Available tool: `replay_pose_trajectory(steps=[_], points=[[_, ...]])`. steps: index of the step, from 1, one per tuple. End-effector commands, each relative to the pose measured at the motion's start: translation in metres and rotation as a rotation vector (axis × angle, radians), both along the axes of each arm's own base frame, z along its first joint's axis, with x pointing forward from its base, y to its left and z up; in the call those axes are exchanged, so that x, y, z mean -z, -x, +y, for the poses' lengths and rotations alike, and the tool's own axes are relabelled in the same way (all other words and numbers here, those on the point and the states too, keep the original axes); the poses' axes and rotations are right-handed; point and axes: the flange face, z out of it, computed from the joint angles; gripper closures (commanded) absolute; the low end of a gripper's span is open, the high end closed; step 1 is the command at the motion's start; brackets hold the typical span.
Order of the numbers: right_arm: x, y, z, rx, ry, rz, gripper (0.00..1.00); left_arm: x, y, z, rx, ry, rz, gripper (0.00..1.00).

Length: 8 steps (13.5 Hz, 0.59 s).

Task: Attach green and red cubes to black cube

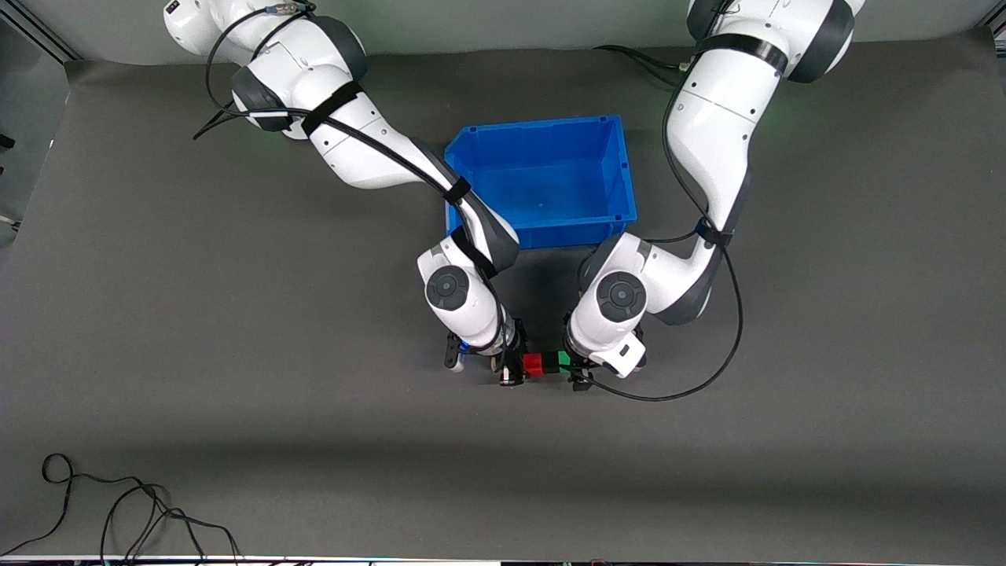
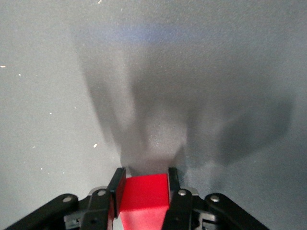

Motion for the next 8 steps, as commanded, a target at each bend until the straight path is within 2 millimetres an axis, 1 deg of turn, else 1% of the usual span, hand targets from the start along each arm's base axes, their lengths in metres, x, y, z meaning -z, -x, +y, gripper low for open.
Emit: replay_pose_trajectory(steps=[1, 2, 3, 4, 5, 6, 8], points=[[0.009, 0.0, 0.006, 0.006, 0.01, -0.022, 0.88, -0.055, -0.016, 0.035, 0.089, -0.032, 0.01, 0.0], [0.009, -0.003, 0.003, 0.009, 0.01, -0.022, 0.62, -0.075, -0.017, 0.049, 0.14, -0.043, 0.035, 0.0], [0.008, -0.004, 0.002, 0.009, 0.01, -0.024, 0.24, -0.098, -0.017, 0.065, 0.212, -0.059, 0.059, 0.0], [0.006, -0.005, 0.002, 0.006, 0.01, -0.029, 0.02, -0.116, -0.013, 0.082, 0.302, -0.075, 0.106, 0.0], [0.004, -0.006, 0.001, 0.004, 0.011, -0.034, 0.0, -0.128, -0.009, 0.099, 0.387, -0.089, 0.156, 0.0], [-0.003, -0.013, -0.006, 0.01, 0.014, -0.046, 0.0, -0.138, -0.008, 0.114, 0.477, -0.1, 0.178, 0.0], [-0.031, -0.026, -0.019, -0.002, 0.028, -0.056, 0.0, -0.167, -0.01, 0.16, 0.644, -0.088, 0.181, 0.0]])
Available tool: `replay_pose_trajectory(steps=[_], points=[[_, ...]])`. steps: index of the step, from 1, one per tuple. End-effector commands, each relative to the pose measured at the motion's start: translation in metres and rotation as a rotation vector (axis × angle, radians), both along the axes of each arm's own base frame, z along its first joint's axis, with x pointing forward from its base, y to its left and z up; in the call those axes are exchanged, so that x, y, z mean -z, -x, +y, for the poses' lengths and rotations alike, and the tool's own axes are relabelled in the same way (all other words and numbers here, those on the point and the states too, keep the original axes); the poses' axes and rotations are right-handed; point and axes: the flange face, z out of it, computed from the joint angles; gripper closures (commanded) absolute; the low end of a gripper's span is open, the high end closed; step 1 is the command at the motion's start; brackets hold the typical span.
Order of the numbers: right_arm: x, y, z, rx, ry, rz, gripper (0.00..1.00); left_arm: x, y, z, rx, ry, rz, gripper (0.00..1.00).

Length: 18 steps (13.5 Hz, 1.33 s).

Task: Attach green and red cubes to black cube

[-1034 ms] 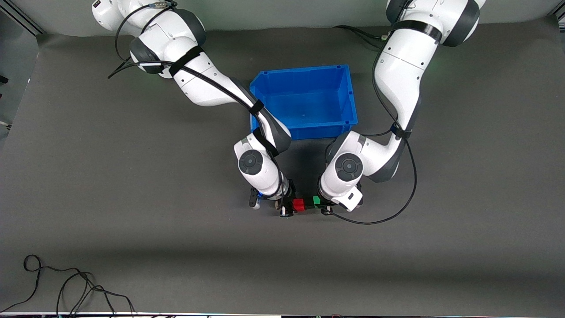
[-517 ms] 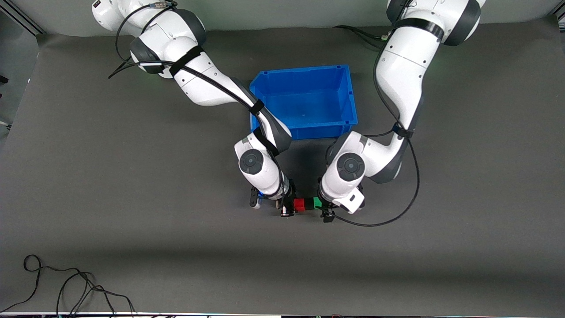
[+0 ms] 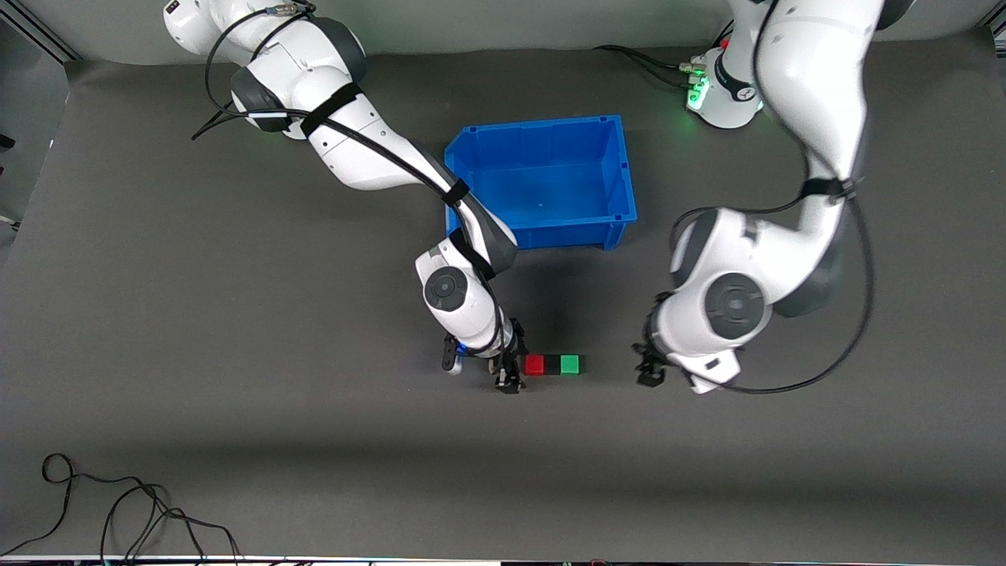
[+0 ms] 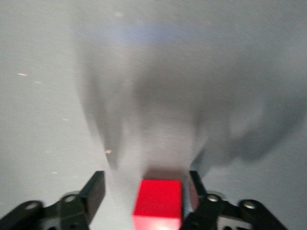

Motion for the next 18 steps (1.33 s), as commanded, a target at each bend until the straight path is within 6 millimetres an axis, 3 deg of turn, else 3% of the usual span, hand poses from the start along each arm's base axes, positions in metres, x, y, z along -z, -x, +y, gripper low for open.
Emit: replay_pose_trajectory(steps=[1, 2, 5, 8, 10, 13, 15, 18], points=[[-0.035, -0.016, -0.015, -0.052, 0.051, 0.03, 0.0, -0.033, 0.01, 0.061, 0.22, 0.015, 0.023, 0.0], [-0.054, -0.018, -0.023, -0.103, 0.072, 0.067, 0.0, -0.045, 0.015, 0.09, 0.341, 0.028, 0.02, 0.0], [-0.134, -0.031, -0.07, -0.216, 0.108, 0.159, 0.0, -0.068, 0.034, 0.163, 0.691, 0.05, 0.011, 0.0], [-0.221, -0.039, -0.147, -0.408, 0.045, 0.246, 0.0, -0.102, 0.045, 0.21, 0.889, 0.081, -0.013, 0.0], [-0.278, -0.032, -0.209, -0.588, 0.037, 0.287, 0.0, -0.136, 0.059, 0.224, 1.025, 0.088, -0.046, 0.0], [-0.349, -0.009, -0.305, -0.905, 0.004, 0.297, 0.0, -0.177, 0.07, 0.223, 1.264, 0.105, -0.081, 0.0], [-0.377, 0.005, -0.362, -1.067, 0.01, 0.285, 0.0, -0.198, 0.073, 0.225, 1.263, 0.094, -0.088, 0.0], [-0.404, 0.035, -0.41, -1.404, 0.127, 0.265, 0.0, -0.238, 0.098, 0.233, 1.255, 0.066, -0.125, 0.0]])
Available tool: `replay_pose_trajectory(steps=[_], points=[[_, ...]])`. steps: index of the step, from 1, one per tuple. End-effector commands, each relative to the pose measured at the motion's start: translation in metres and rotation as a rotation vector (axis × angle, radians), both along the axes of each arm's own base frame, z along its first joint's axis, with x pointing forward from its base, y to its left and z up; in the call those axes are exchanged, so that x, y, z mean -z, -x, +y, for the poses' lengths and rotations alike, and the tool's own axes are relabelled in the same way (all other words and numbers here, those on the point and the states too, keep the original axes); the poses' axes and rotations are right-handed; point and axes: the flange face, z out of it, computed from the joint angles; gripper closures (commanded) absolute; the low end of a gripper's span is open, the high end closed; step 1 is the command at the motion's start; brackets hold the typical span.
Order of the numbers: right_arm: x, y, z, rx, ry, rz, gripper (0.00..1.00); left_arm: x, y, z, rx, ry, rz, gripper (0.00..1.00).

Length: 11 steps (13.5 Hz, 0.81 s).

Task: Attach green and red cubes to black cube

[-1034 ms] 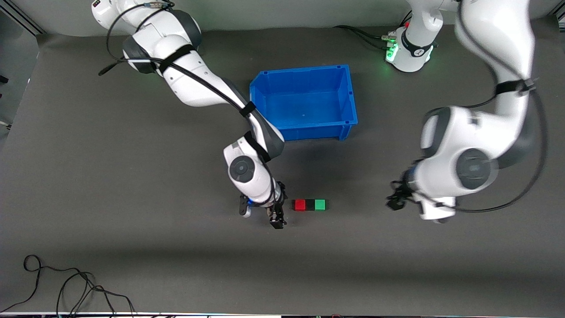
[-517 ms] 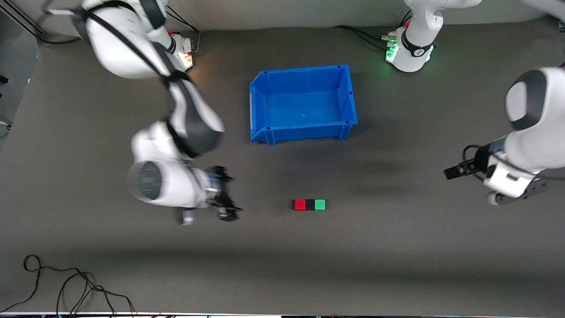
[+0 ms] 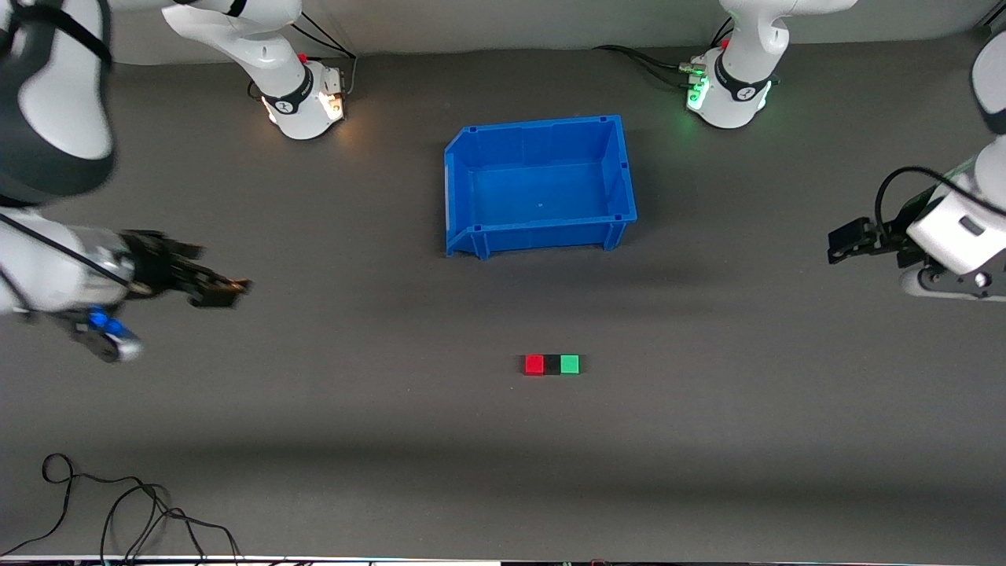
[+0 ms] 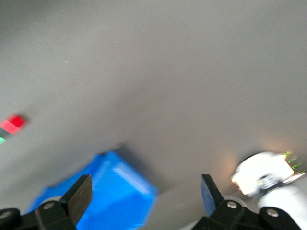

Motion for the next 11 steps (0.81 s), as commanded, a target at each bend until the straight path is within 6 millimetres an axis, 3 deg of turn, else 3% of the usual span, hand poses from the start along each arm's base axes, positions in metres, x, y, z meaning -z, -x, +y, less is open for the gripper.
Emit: replay_pose_trajectory(steps=[1, 3, 4, 6, 8, 11], points=[[-0.017, 0.032, -0.027, -0.296, 0.025, -0.02, 0.0, -0.034, 0.029, 0.015, 0.01, -0.011, -0.013, 0.0], [-0.023, 0.045, -0.064, -0.356, -0.005, -0.022, 0.0, -0.038, 0.035, 0.018, 0.011, -0.011, -0.004, 0.0], [-0.026, 0.05, -0.071, -0.359, -0.01, -0.035, 0.0, -0.038, 0.036, 0.02, 0.014, -0.011, 0.0, 0.0], [-0.027, 0.054, -0.076, -0.354, 0.001, -0.1, 0.0, -0.034, 0.033, 0.038, -0.016, -0.012, 0.008, 0.0], [-0.029, 0.058, -0.086, -0.338, 0.012, -0.187, 0.0, -0.023, 0.028, 0.04, -0.012, -0.038, 0.03, 0.0], [-0.025, 0.059, -0.086, -0.34, 0.025, -0.286, 0.0, -0.017, 0.027, 0.041, -0.015, -0.04, 0.047, 0.0]])
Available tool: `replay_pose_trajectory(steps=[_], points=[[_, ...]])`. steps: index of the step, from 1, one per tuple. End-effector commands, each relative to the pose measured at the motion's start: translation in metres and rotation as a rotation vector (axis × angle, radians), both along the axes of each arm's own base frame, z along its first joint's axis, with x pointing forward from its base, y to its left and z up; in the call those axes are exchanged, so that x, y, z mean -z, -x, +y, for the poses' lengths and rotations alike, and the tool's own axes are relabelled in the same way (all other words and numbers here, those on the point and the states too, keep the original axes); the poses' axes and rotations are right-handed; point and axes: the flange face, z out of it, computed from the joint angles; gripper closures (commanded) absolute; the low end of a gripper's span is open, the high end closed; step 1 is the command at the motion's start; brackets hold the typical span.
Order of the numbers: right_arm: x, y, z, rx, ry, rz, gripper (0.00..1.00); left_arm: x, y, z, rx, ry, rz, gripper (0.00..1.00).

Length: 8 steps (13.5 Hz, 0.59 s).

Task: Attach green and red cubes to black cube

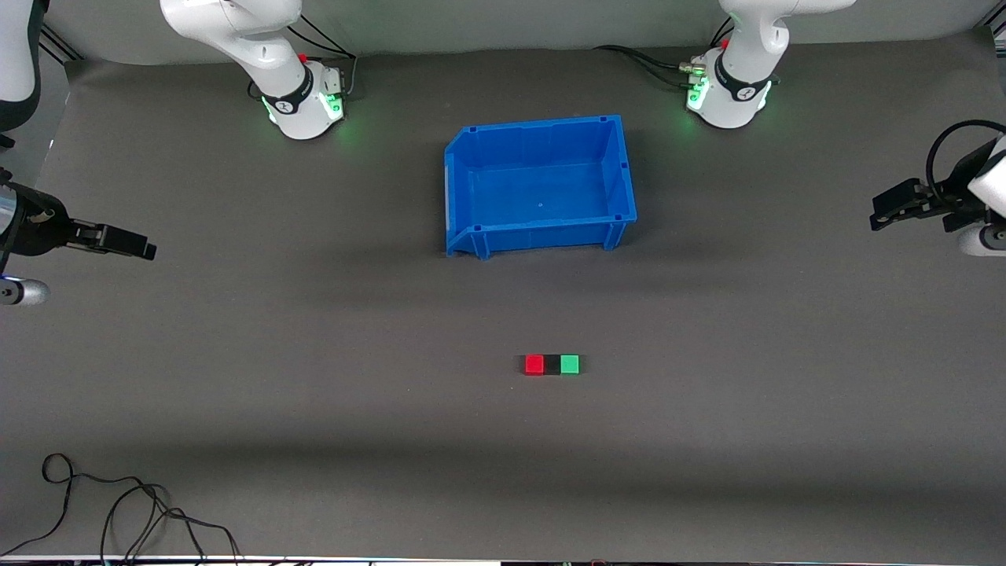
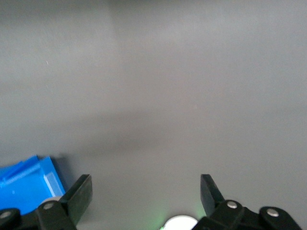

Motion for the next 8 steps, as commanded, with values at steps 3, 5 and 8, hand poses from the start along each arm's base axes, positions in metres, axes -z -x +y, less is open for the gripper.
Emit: replay_pose_trajectory(steps=[3, 5, 8], points=[[0.007, 0.022, 0.006, -0.043, 0.014, -0.094, 0.0, 0.004, 0.002, 0.002, 0.016, -0.028, 0.023, 0.0], [0.007, 0.021, 0.011, -0.063, 0.049, -0.095, 0.0, 0.005, 0.002, 0.0, 0.019, -0.029, 0.032, 0.0], [0.009, 0.019, 0.016, -0.073, 0.053, -0.097, 0.0, 0.004, 0.0, -0.004, 0.027, -0.027, 0.025, 0.0]])
